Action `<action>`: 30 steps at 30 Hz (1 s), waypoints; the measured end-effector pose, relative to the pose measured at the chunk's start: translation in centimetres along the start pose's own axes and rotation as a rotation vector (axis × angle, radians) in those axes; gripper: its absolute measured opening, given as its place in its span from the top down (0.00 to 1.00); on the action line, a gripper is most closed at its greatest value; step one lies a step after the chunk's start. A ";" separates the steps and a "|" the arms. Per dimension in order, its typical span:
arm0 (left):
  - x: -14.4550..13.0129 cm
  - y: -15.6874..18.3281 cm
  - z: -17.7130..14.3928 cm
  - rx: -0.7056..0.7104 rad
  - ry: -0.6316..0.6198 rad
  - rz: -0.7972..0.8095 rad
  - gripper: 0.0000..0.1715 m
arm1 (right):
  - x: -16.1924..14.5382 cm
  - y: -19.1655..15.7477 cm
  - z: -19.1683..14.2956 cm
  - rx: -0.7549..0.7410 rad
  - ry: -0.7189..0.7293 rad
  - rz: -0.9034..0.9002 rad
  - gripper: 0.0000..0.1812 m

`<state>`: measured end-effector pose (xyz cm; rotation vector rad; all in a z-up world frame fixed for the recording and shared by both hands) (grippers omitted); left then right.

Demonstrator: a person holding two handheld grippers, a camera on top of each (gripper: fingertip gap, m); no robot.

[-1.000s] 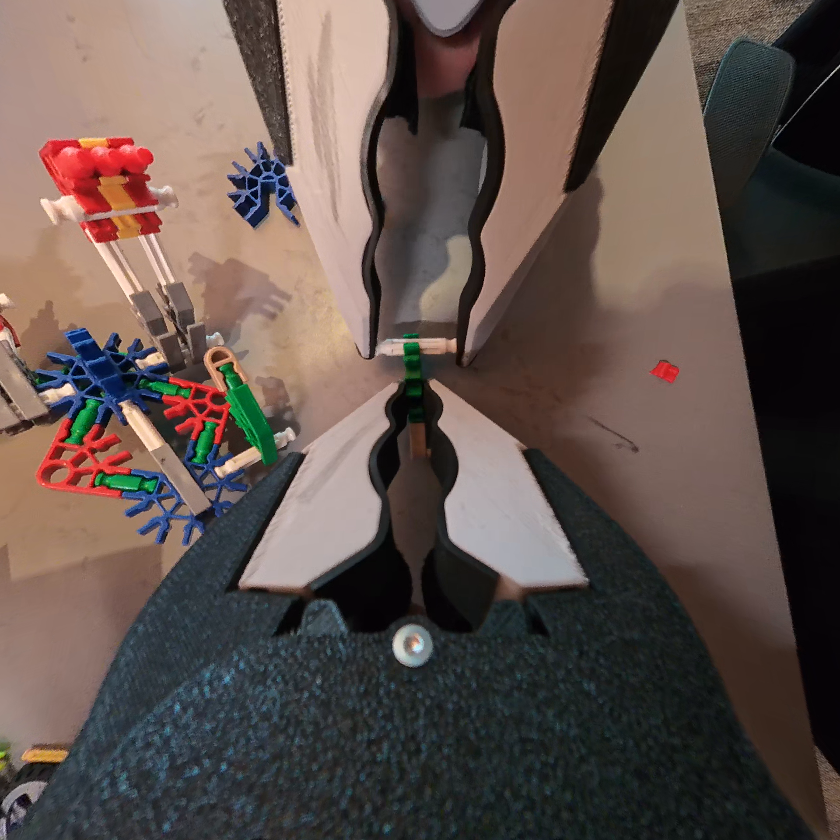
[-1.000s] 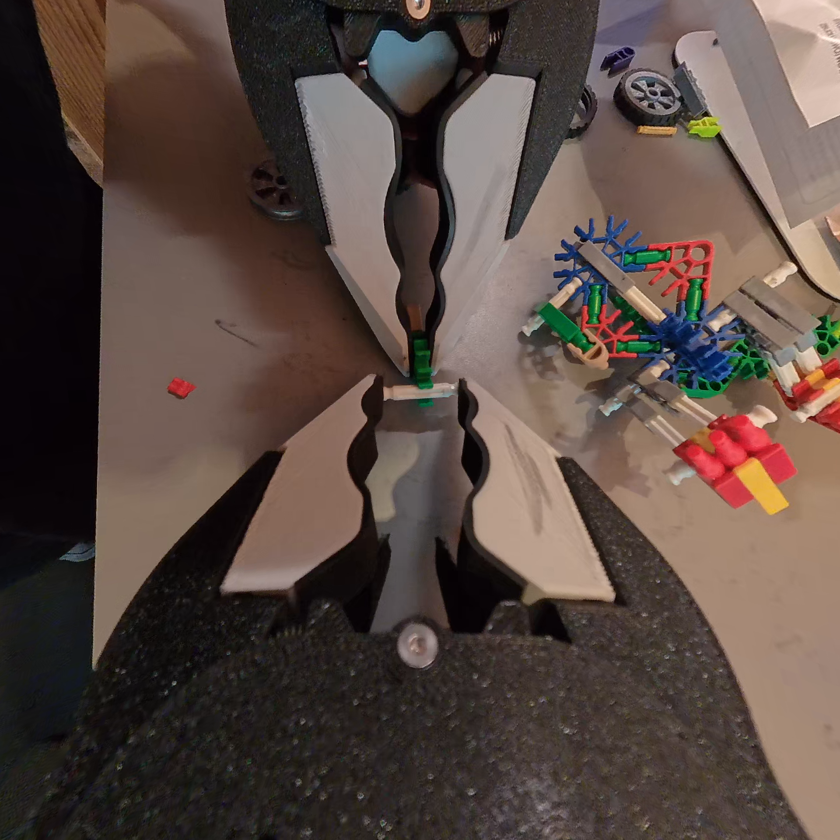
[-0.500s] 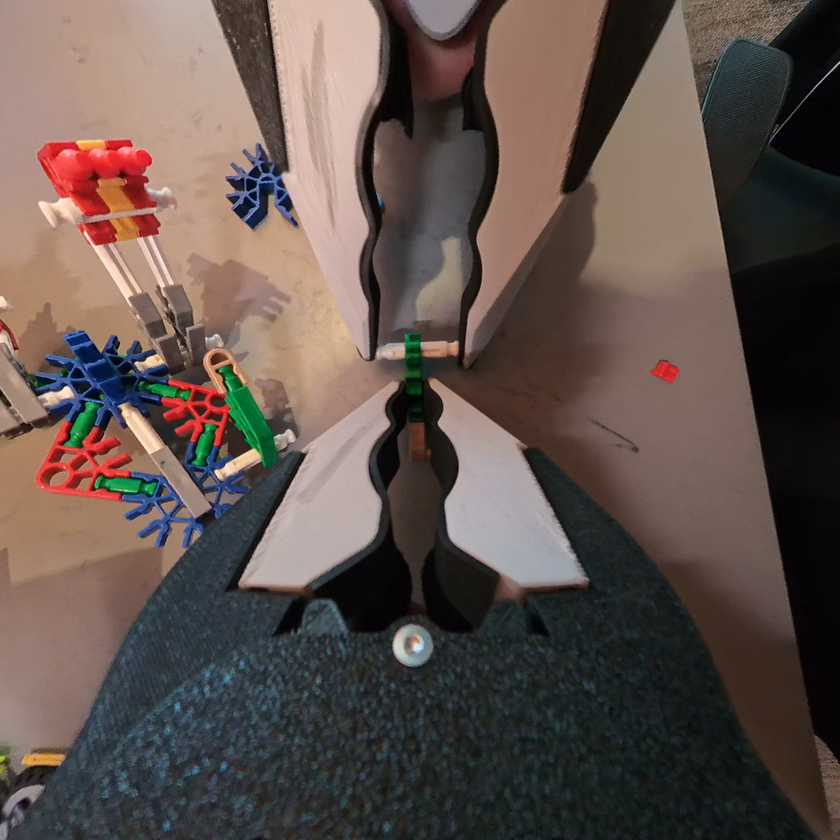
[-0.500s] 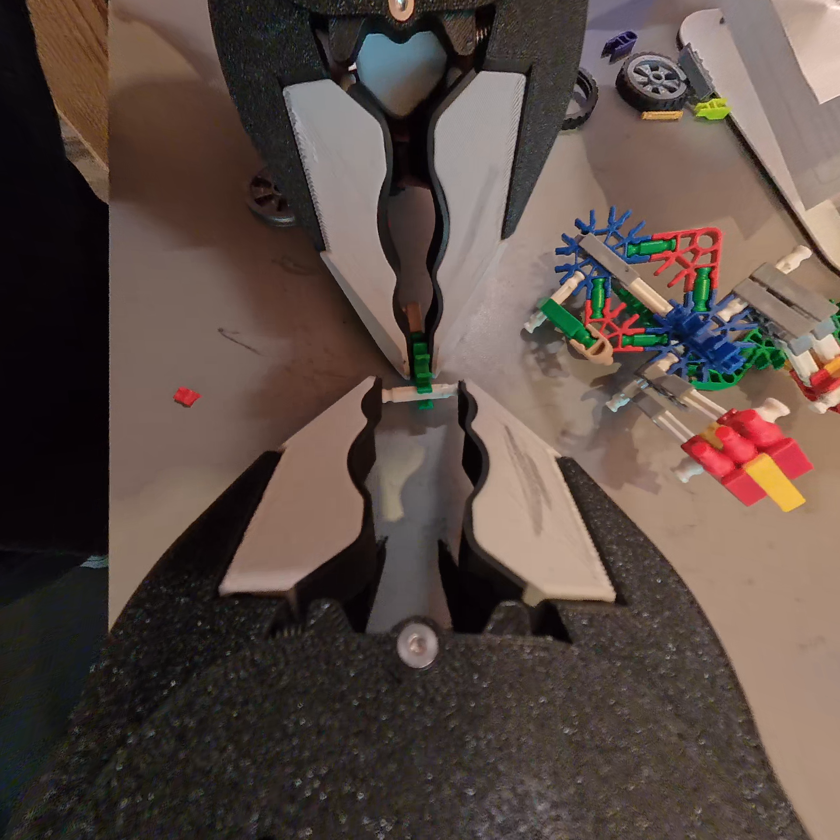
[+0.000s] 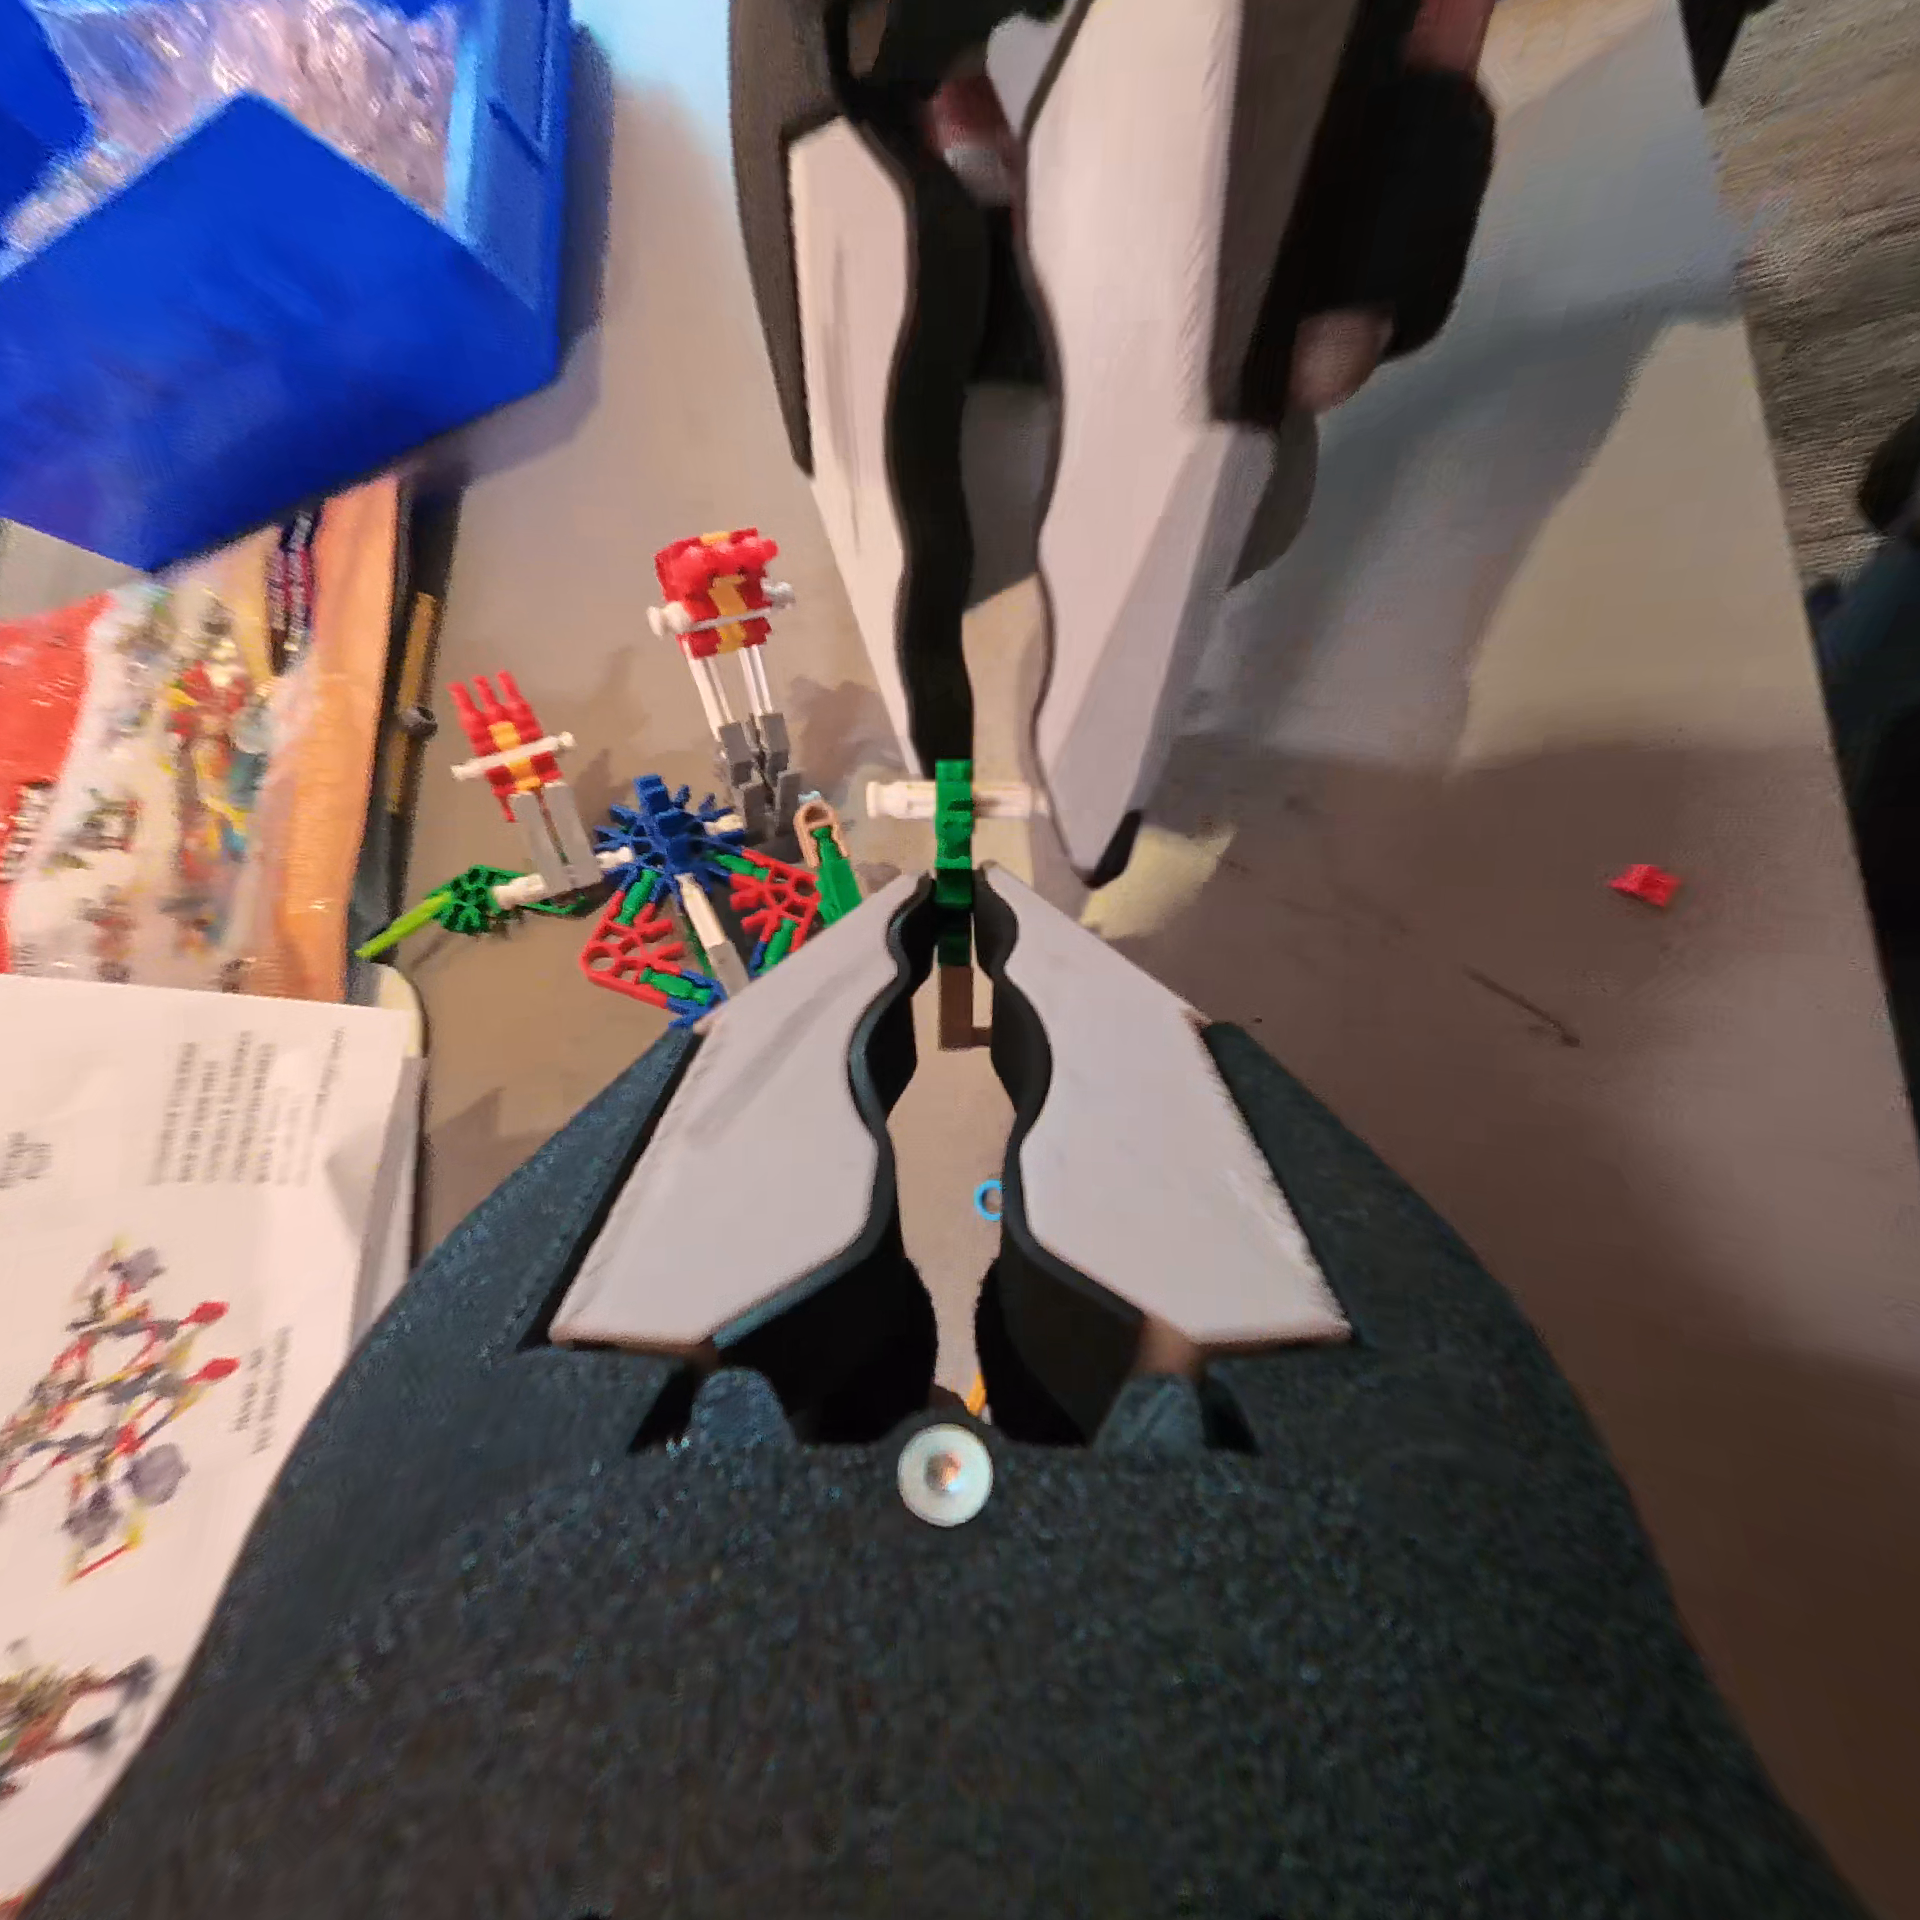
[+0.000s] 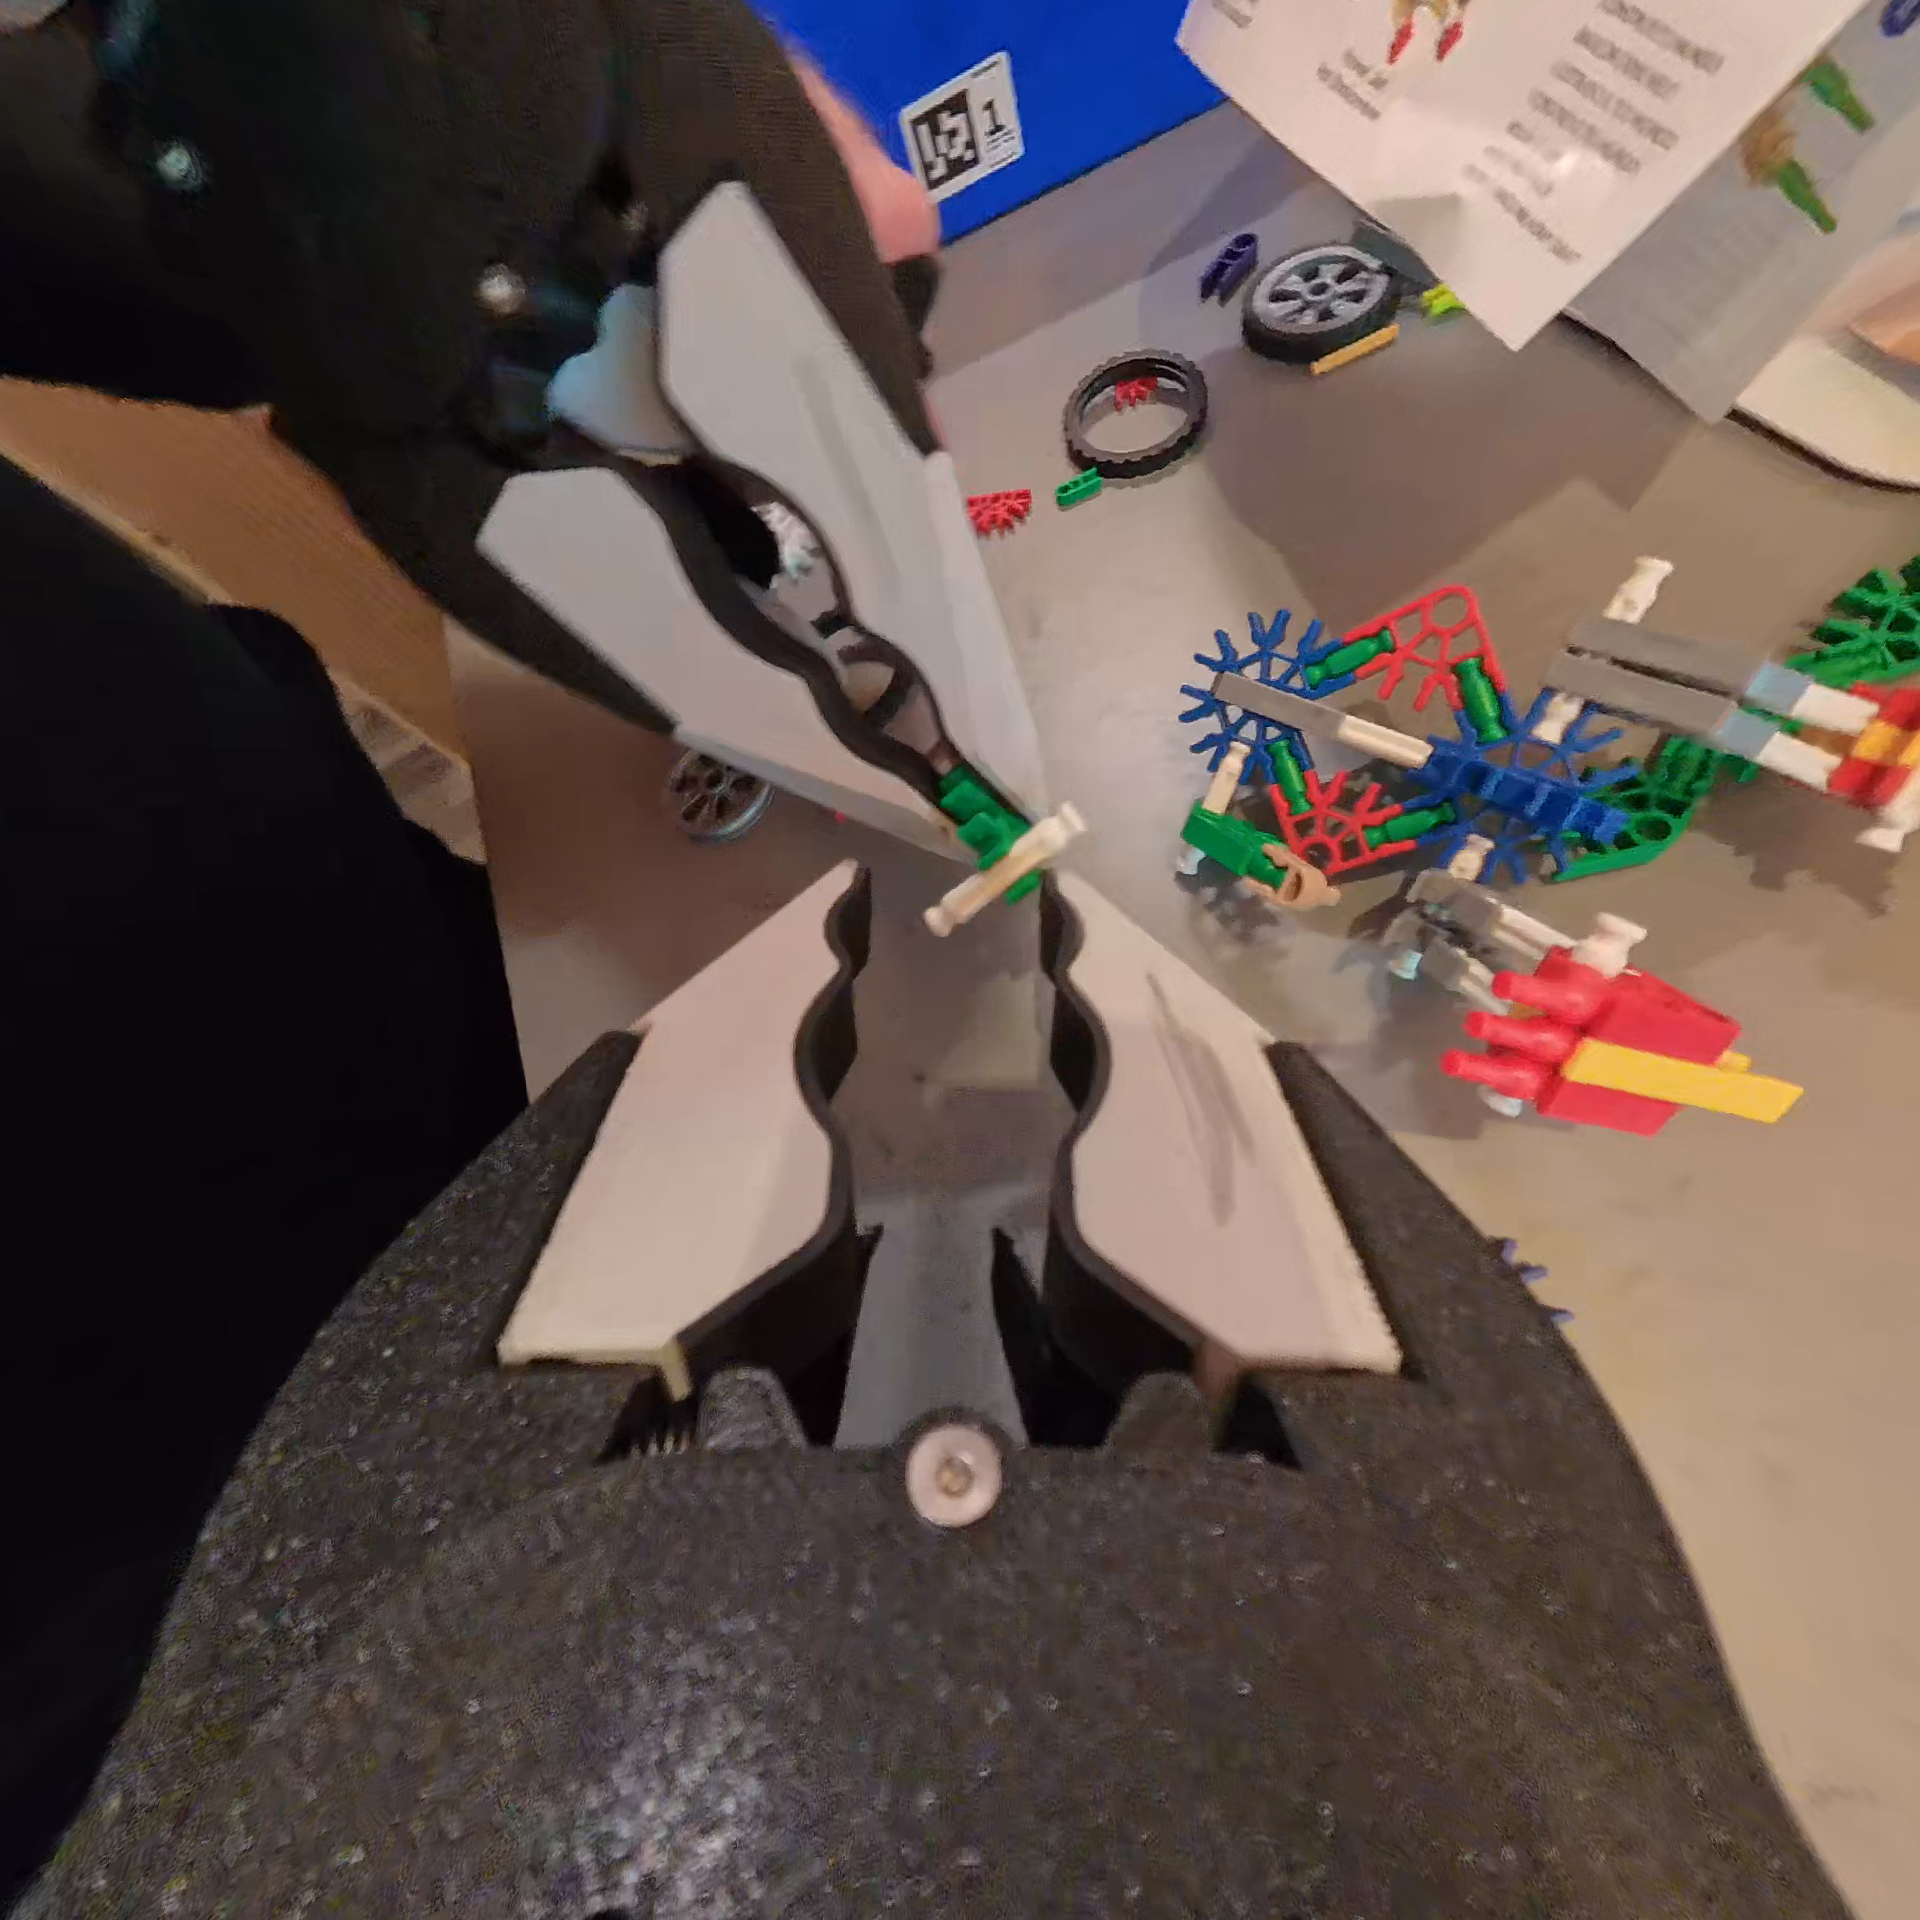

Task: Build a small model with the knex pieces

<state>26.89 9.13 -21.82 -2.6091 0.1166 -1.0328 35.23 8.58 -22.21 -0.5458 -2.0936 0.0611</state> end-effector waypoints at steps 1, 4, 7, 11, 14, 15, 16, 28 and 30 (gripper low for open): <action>0.1 0.0 -0.1 0.030 -0.001 0.011 0.98 | 0.0 0.1 0.2 -0.017 0.004 0.035 0.86; 0.0 0.3 -0.5 0.075 -0.004 0.053 0.98 | 0.0 0.1 0.3 0.001 0.055 0.147 0.92; 0.0 0.4 -0.9 0.076 0.014 0.024 0.97 | 0.0 -0.1 0.3 0.006 0.100 0.195 0.93; -0.1 0.2 -1.4 0.080 0.025 -0.036 0.91 | 0.4 -0.5 0.0 0.015 0.163 0.233 0.97; -0.3 0.3 -1.8 0.081 0.020 -0.049 0.90 | 0.5 -0.9 0.2 0.006 0.178 0.238 0.97; -0.6 0.3 -1.8 0.087 0.009 -0.053 0.91 | 0.6 -0.9 0.2 0.004 0.187 0.241 0.97; -0.8 0.3 -1.9 0.085 -0.001 -0.063 0.91 | 0.6 -0.9 0.1 0.007 0.202 0.250 0.98; -1.5 0.0 -2.5 0.088 0.012 -0.170 0.93 | 0.8 -0.8 0.3 0.067 0.330 0.399 0.97; -1.6 0.0 -2.5 0.087 0.016 -0.186 0.93 | 0.8 -0.8 0.5 0.076 0.344 0.429 0.97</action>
Point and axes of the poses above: each gripper's, where its closed fingertips meet, z out along the fingers, x out of its top, y = z × x across the jaws, the point moved 6 cm from there along -z, back along the fingers, and after that the axes turned 2 degrees about -z, right-handed, at the moved point
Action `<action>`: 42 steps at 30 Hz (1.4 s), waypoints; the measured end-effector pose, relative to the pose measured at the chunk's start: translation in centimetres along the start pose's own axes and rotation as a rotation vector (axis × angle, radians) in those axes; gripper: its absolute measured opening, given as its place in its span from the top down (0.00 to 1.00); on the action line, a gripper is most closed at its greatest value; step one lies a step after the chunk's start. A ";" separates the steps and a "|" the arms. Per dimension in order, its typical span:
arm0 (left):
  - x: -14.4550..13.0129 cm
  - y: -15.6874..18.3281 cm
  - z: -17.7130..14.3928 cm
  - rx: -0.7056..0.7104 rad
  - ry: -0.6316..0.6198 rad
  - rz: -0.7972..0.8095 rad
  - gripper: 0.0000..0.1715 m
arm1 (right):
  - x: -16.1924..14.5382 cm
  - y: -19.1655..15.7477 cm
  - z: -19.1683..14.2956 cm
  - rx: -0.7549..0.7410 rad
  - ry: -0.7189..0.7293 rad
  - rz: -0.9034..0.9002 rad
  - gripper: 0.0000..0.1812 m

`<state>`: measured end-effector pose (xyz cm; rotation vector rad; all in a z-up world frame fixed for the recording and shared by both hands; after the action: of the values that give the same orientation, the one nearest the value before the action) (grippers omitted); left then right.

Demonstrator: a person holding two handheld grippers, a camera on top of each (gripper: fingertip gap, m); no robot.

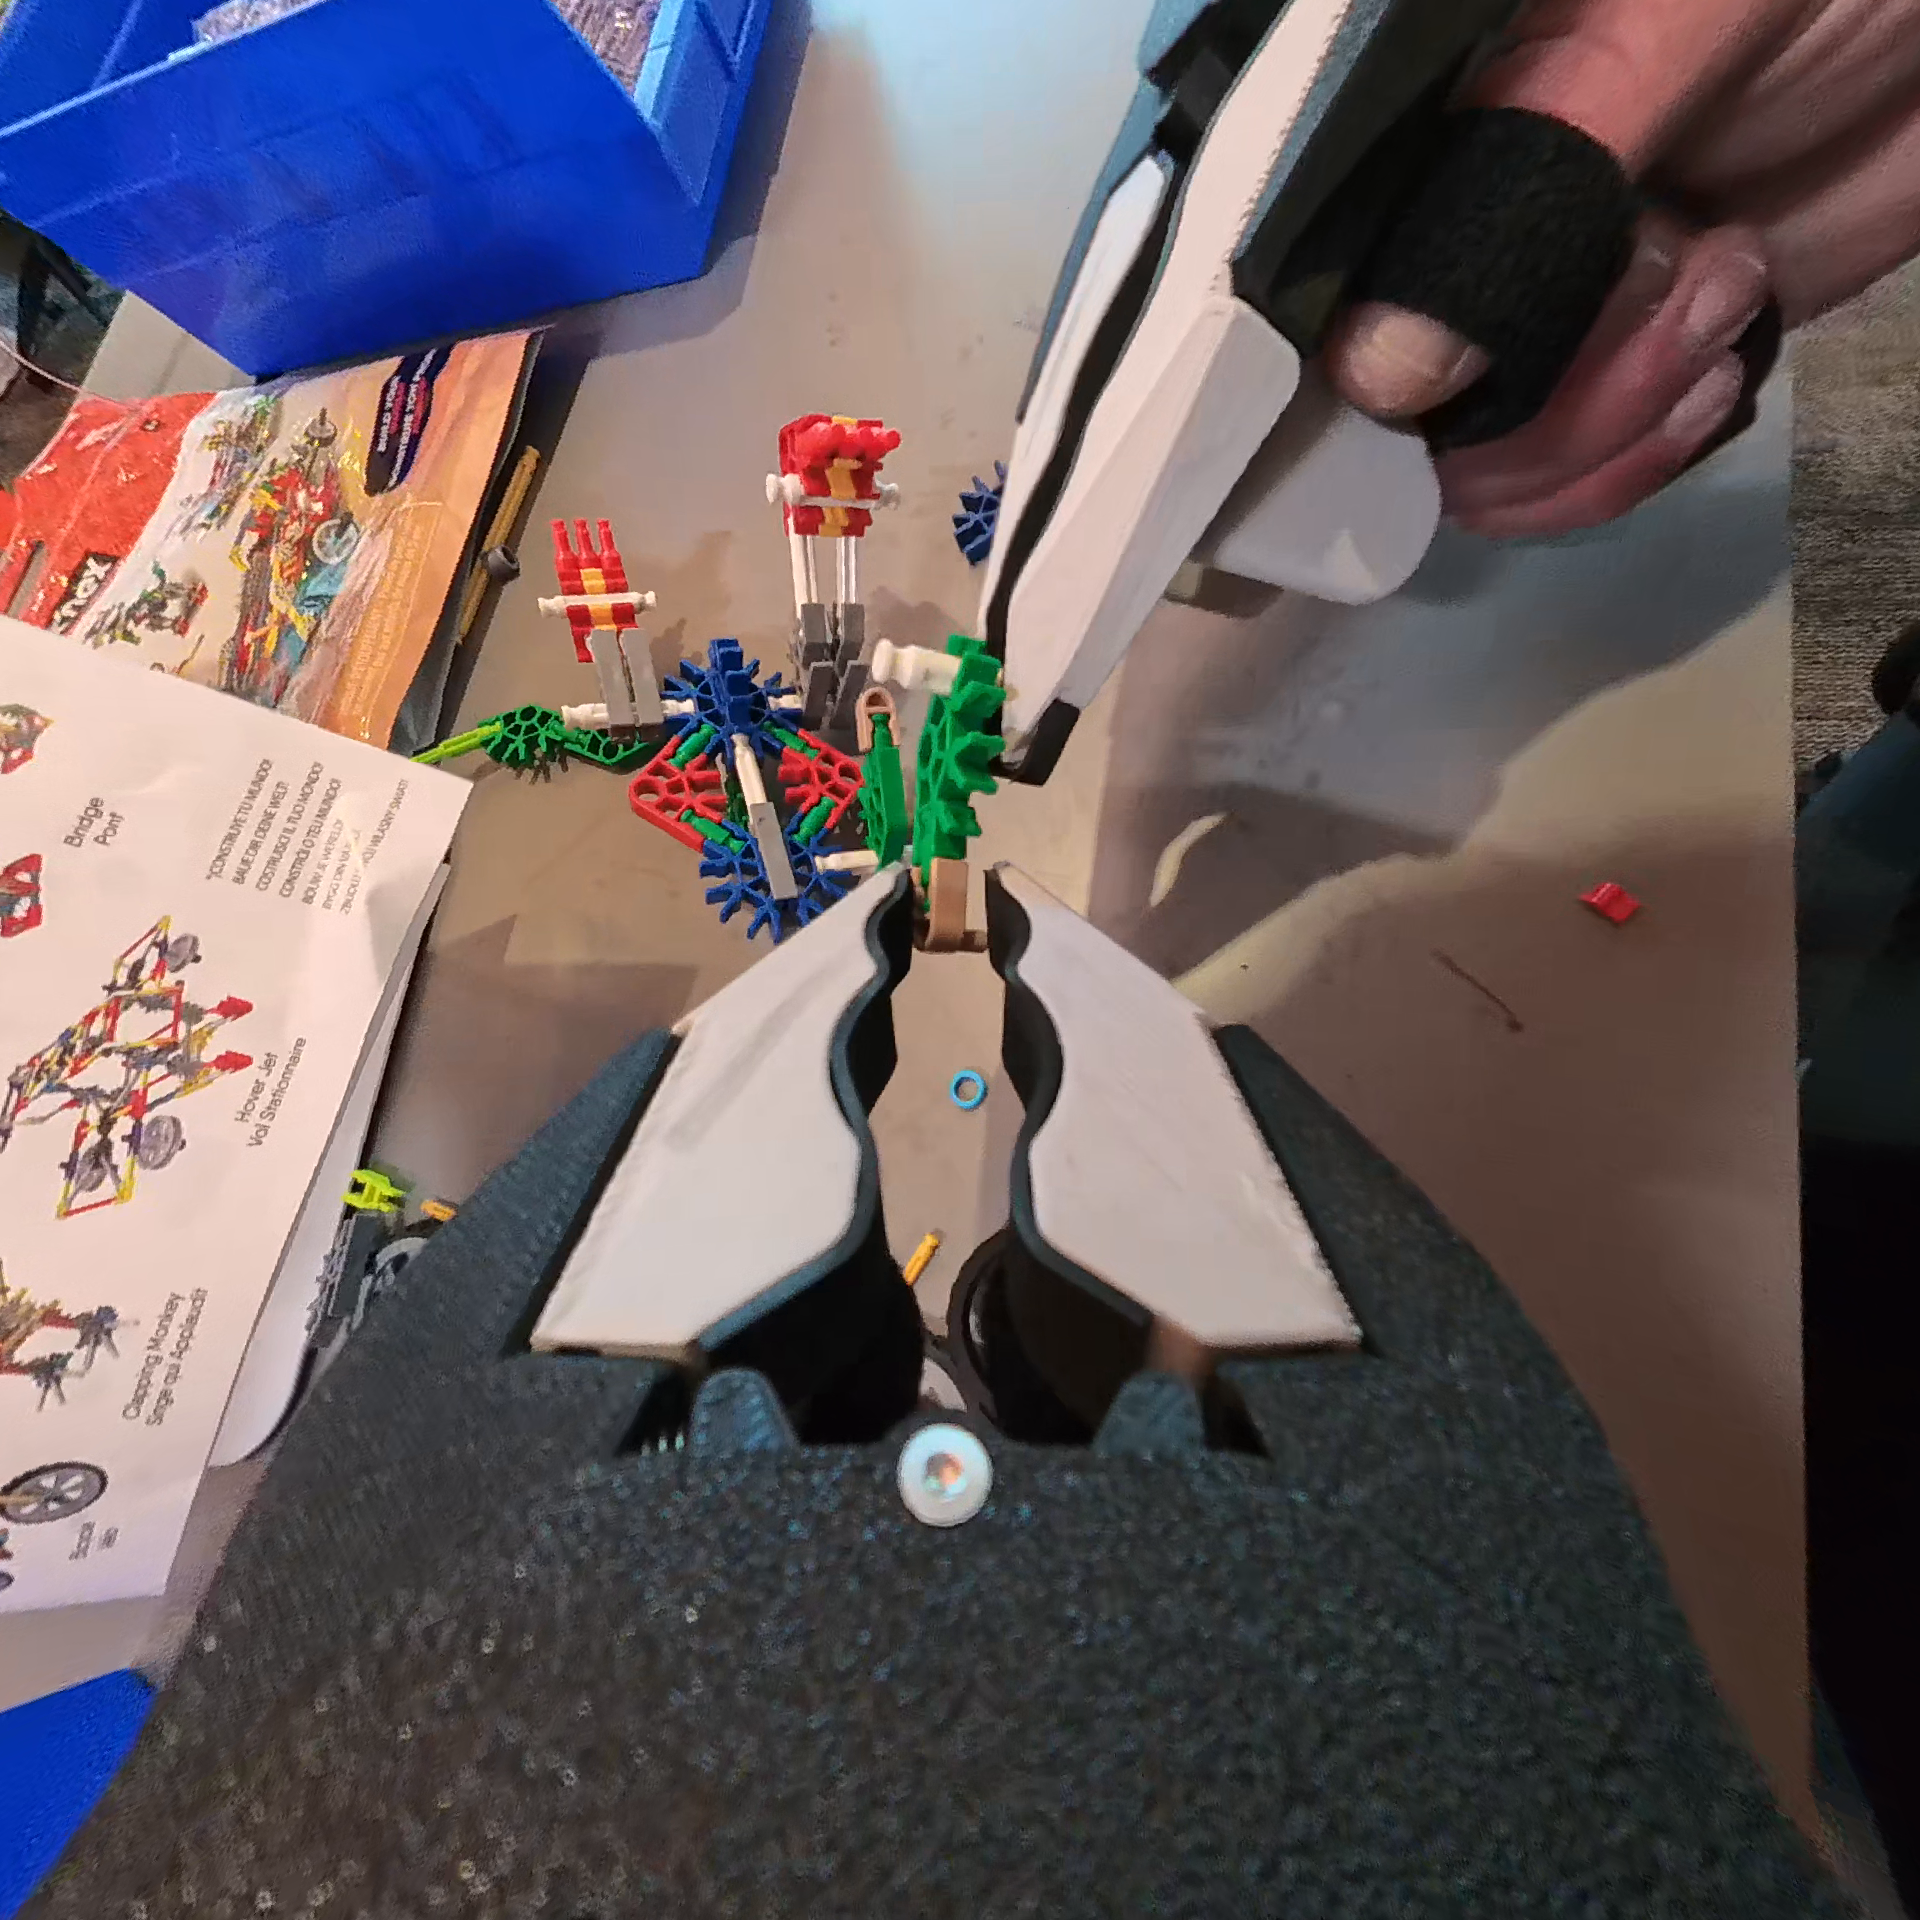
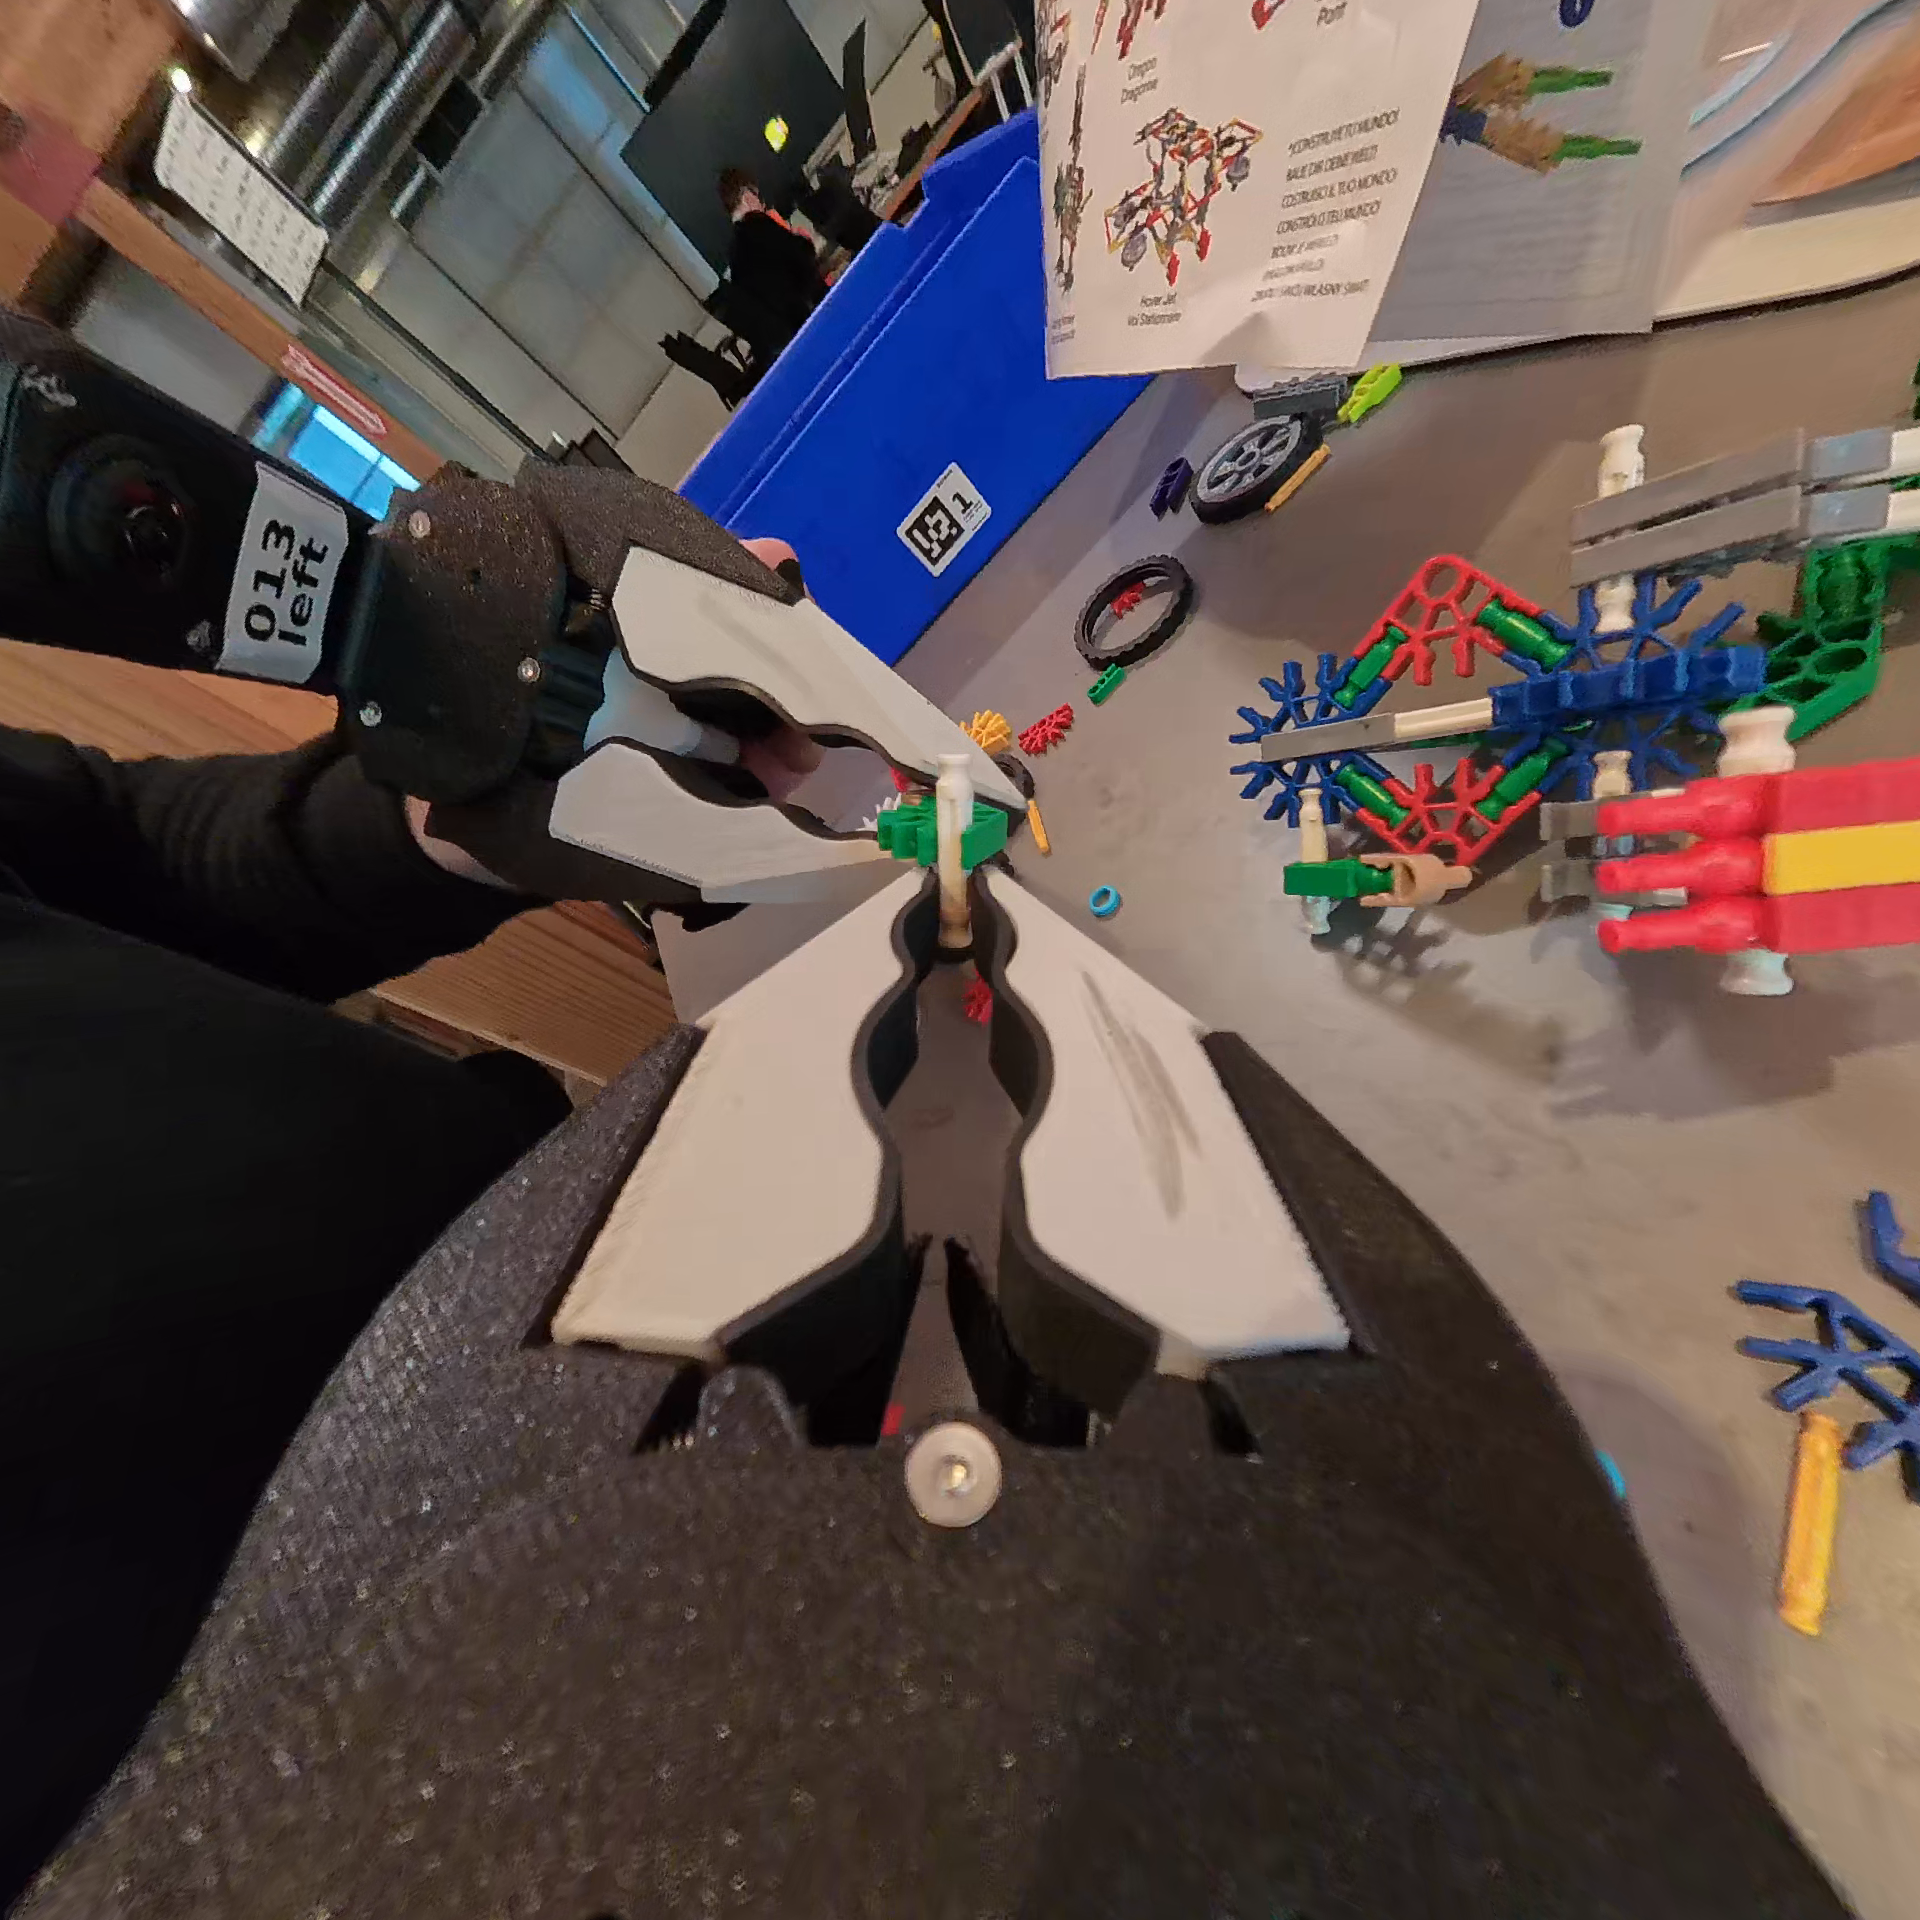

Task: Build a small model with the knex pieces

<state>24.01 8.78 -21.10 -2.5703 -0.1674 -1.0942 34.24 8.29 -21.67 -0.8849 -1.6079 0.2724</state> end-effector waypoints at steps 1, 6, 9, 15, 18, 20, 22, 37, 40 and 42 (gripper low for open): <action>0.0 0.0 0.0 -0.001 0.002 -0.009 0.94 | 0.0 0.1 0.1 0.002 0.007 0.021 0.97; 0.1 -0.2 -0.4 0.006 0.019 -0.039 0.94 | -0.2 0.5 0.3 0.014 0.039 0.102 0.97; 0.3 -0.2 -0.6 0.009 0.031 -0.049 0.94 | -0.3 0.8 0.5 0.021 0.045 0.134 0.97; 0.6 -0.2 -1.2 0.023 0.046 -0.054 0.94 | -0.5 0.8 1.0 0.021 0.039 0.137 0.97; 0.6 -0.2 -1.4 0.027 0.048 -0.057 0.94 | -0.5 0.8 1.2 0.026 0.030 0.138 0.97; 0.4 -0.2 -1.5 0.027 0.047 -0.064 0.94 | -0.5 0.7 1.2 0.031 0.028 0.137 0.98; 0.4 -0.3 -1.5 0.033 0.054 -0.073 0.94 | -0.4 0.7 1.3 0.036 0.028 0.139 0.97; -0.4 0.0 -1.3 0.051 -0.032 0.002 0.98 | -0.7 0.2 1.8 0.011 -0.047 0.083 0.93; -0.6 -0.5 -1.2 0.054 -0.040 -0.063 0.98 | -0.4 0.2 1.7 -0.035 -0.048 0.033 0.90; -0.8 -0.7 -1.1 0.054 -0.047 -0.073 0.98 | -0.3 0.2 1.4 -0.073 -0.047 -0.015 0.90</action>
<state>22.53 9.01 -20.75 -2.5610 -0.3011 -1.0401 32.97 8.67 -22.36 -0.9281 -1.6763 0.2268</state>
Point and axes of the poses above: each gripper's, where its closed fingertips meet, z out along the fingers, x out of its top, y = z × x across the jaws, the point moved 6 cm from there along -z, back along the fingers, and after that the axes turned 2 degrees about -z, right-handed, at the moved point
